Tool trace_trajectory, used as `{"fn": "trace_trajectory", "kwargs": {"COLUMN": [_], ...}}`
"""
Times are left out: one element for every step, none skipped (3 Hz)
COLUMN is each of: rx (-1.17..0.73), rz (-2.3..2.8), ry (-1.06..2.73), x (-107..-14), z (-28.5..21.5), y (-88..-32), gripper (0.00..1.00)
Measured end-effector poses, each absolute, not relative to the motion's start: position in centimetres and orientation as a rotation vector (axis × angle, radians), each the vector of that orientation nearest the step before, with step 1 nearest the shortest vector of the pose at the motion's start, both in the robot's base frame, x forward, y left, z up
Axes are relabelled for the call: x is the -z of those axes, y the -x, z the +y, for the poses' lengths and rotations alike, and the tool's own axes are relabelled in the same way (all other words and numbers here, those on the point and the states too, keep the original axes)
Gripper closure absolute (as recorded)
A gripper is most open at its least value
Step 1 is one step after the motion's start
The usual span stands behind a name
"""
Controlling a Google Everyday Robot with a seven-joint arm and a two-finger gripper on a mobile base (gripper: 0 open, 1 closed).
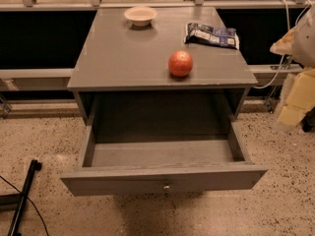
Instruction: Place apple into top drawer
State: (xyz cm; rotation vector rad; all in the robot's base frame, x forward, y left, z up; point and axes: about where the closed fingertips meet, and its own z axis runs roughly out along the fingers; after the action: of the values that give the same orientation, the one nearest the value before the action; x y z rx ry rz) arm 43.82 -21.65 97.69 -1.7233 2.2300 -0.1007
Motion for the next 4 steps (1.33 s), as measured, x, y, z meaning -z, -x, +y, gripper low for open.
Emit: {"fn": "trace_trajectory", "kwargs": {"rx": [0.101, 0.056, -0.066, -0.256], "rz": [2.23, 2.108, 1.889, 1.705], "ry": [1.723, 1.695, 1.679, 1.64], "x": [-97.7, -97.9, -98.0, -96.5], "z": [-21.6, -20.9, -17.7, -12.5], "y": [-43.8, -47.9, -55.7, -63.6], "gripper": [0.0, 0.0, 0.0, 0.0]}}
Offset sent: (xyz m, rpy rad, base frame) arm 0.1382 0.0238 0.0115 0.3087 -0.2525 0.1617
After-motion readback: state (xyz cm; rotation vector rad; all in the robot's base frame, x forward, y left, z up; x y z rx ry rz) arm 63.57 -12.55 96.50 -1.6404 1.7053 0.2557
